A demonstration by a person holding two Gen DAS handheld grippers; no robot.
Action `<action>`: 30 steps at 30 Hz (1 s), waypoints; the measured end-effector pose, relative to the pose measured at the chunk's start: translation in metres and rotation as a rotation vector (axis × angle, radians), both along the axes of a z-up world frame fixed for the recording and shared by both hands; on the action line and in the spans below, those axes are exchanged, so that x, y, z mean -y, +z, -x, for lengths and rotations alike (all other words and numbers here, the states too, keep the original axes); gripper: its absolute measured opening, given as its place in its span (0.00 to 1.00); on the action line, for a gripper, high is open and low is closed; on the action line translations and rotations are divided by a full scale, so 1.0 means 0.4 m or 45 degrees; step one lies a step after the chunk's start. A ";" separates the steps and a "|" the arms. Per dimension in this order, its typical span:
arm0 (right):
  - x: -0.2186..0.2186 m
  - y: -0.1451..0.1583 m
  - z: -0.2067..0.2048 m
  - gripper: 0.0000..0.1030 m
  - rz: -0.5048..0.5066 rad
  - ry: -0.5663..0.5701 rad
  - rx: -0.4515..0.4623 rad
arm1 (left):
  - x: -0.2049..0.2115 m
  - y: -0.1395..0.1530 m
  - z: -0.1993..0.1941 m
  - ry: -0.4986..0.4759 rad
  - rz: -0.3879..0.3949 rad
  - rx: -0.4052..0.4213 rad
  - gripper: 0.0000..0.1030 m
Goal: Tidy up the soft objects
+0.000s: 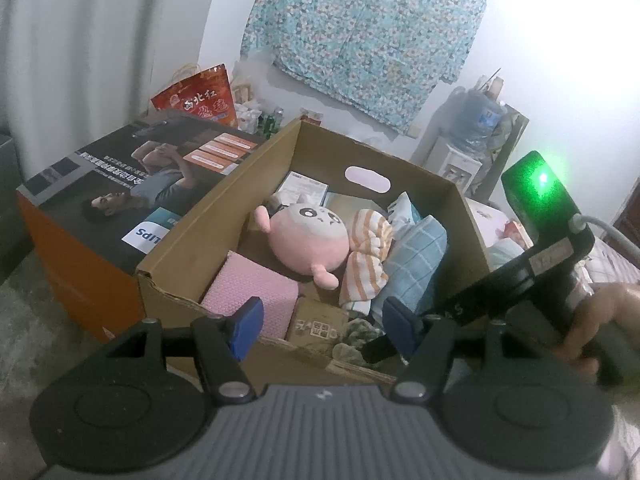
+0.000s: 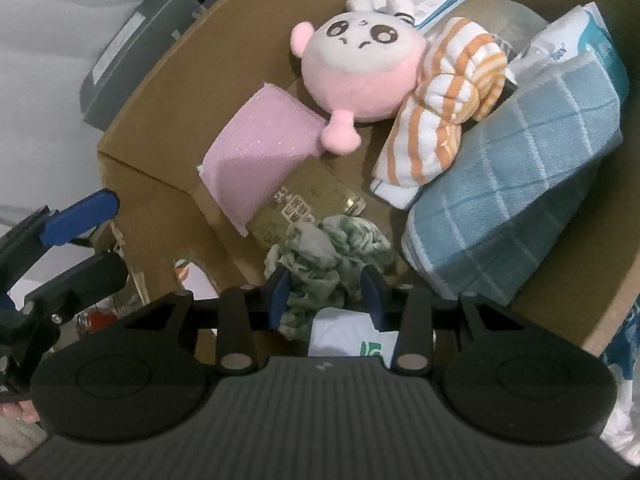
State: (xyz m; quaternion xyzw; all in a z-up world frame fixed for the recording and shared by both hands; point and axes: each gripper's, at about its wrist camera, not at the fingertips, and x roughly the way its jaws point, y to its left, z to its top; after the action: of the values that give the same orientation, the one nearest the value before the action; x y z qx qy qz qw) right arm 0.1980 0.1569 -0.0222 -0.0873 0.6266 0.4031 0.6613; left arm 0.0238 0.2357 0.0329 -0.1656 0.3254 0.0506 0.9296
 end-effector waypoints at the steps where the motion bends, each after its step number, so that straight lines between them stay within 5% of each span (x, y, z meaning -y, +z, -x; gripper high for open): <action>1: -0.003 0.000 0.002 0.42 0.003 0.008 -0.005 | 0.001 0.000 0.001 0.001 0.001 0.002 0.68; 6: 0.018 0.036 0.000 0.49 -0.123 -0.045 0.030 | 0.017 0.008 0.008 -0.006 -0.014 0.022 0.76; 13: 0.181 0.193 0.093 0.84 -0.423 -0.265 0.423 | 0.067 0.030 0.039 -0.069 -0.076 0.113 0.94; 17: 0.305 0.220 0.196 0.99 -0.501 -0.438 0.617 | 0.097 0.040 0.064 -0.110 -0.101 0.169 0.98; 25: 0.473 0.166 0.354 0.99 -0.334 -0.798 0.837 | 0.192 0.053 0.096 -0.190 -0.214 0.230 1.00; 30: 0.498 0.133 0.409 0.99 -0.186 -0.865 0.924 | 0.248 0.042 0.083 -0.222 -0.272 0.181 1.00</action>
State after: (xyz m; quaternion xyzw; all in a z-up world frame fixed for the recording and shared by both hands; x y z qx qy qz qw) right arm 0.0343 -0.0422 0.0311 0.0335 0.3192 0.1513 0.9349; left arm -0.0094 0.1365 0.0499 -0.0400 0.2647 -0.0079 0.9635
